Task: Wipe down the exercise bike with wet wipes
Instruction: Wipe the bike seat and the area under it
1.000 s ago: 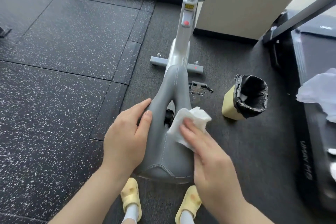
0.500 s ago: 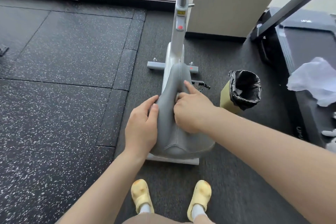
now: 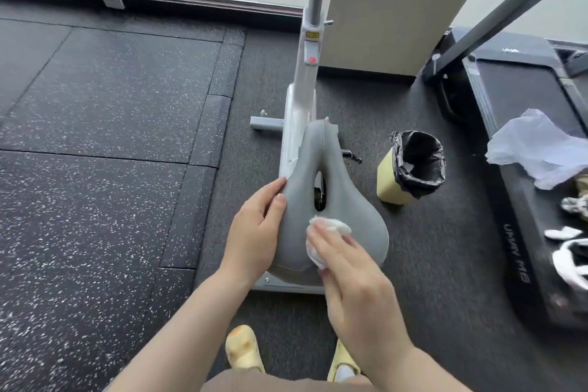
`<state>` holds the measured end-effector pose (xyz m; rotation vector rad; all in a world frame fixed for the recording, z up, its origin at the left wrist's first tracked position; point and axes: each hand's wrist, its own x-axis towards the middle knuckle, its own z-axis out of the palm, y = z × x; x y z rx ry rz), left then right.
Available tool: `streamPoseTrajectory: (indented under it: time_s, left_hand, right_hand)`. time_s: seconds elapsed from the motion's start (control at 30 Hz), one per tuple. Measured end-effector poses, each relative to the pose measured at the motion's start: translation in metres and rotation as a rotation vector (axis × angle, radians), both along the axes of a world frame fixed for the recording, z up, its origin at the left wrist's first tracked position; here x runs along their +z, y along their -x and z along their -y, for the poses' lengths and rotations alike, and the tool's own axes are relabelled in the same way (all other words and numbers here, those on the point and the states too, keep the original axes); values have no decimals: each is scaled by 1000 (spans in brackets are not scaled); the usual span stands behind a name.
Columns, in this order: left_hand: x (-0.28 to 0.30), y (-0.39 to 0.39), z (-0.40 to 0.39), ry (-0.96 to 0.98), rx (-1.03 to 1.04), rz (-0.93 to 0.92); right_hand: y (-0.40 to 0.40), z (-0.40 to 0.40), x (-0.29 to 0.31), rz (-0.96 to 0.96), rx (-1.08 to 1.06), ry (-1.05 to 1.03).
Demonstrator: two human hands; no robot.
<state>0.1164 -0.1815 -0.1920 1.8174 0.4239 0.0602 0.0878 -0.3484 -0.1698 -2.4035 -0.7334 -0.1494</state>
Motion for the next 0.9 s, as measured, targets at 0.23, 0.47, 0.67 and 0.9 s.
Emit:
streamPoseTrajectory:
  time_s: [0.23,0.47,0.67,0.9]
  left_hand:
    - [-1,-4,-24,343,-101,-66]
    - [-2,-11,-33,393,-119,-61]
    - [-1,-14,-32,540,-49,-76]
    - [1,-10,-43,582,6,-115]
  right_hand:
    - [-17,-27,-1,88,-90,-332]
    - [-15,-31,-5,195,52,232]
    - [-108,-63,10,-4,18,618]
    - [-81,-108,33,-50,283,786]
